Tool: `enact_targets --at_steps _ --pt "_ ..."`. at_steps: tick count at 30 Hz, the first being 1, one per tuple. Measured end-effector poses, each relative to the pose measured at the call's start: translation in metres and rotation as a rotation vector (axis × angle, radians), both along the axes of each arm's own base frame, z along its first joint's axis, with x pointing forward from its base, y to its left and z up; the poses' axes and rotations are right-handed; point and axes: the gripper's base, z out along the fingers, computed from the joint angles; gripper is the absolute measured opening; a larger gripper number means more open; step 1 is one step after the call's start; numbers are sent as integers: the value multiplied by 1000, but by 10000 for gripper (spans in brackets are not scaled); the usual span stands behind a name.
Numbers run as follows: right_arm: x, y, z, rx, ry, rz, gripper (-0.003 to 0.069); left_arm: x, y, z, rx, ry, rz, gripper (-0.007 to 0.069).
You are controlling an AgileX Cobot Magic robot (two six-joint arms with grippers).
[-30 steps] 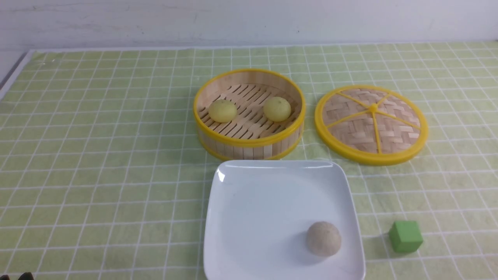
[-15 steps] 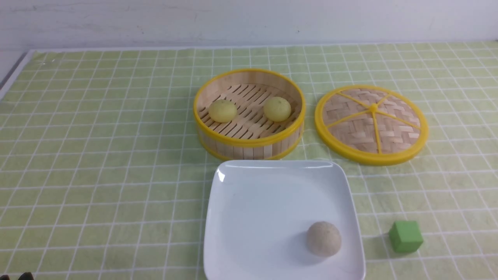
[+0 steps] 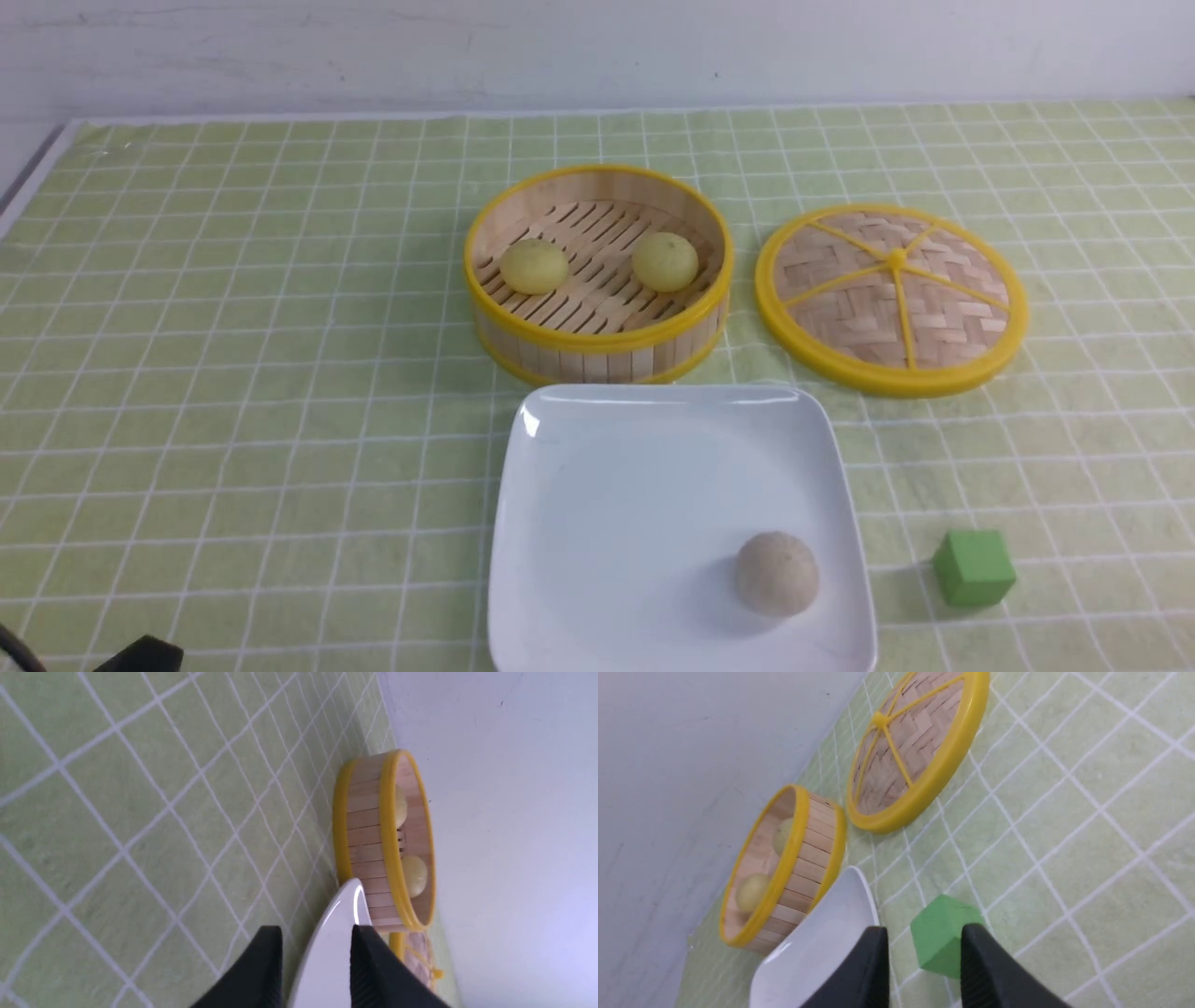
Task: Put the steamed buns into the plate on the green tablecloth.
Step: 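Reach toward a bun in the bamboo steamer with the right gripper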
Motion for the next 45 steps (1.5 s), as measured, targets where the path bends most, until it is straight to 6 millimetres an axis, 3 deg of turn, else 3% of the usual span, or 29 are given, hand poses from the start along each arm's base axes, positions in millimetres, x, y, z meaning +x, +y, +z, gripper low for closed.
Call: enact_targets --at_steps 3,7,8,11,12,13,16,18,21,23,25,28,32,38,39,40,41,43,45 --pt "0 0 7 -5 -29 -3 230 1 1 3 -1 -27 9 238" --pt "-5 -1 41 -125 -112 15 146 -4 -2 27 120 -71 -51 183" --pt "-9 -2 67 -244 -118 30 61 -9 -3 49 214 -123 -89 113" --pt "-9 -5 91 -385 -33 49 -4 -13 -6 78 350 -122 -151 36" --pt "-3 -10 106 -504 144 70 -13 -10 -8 92 439 -23 -227 5" --pt "-3 -10 108 -516 165 73 -13 -10 -8 96 456 -19 -234 3" --pt "17 -18 115 -645 530 135 -10 10 -10 102 560 276 -407 2" --pt "27 -17 115 -665 626 187 -10 17 -10 101 584 369 -470 2" --pt "51 -6 109 -645 691 351 -8 36 -10 100 626 476 -558 2" --pt "78 15 99 -571 651 596 -5 56 -10 96 663 521 -615 2" --pt "86 20 97 -570 616 674 -4 63 -10 94 671 530 -626 2" --pt "121 41 91 -466 513 875 1 79 -10 85 677 558 -645 6" --pt "155 60 94 -411 440 932 11 86 -10 81 670 584 -654 22" --pt "230 129 101 -532 340 1056 94 92 -10 77 663 600 -655 119" --pt "230 129 101 -532 340 1056 94 92 -10 77 663 600 -655 119" --pt "253 144 102 -589 322 1067 126 92 -10 77 663 598 -654 161" --pt "260 147 98 -600 329 1071 138 92 -10 77 663 598 -654 167" --pt "302 163 99 -671 293 1049 201 92 -10 77 664 598 -653 240" --pt "322 169 97 -691 283 1033 239 92 -10 77 664 598 -653 269"
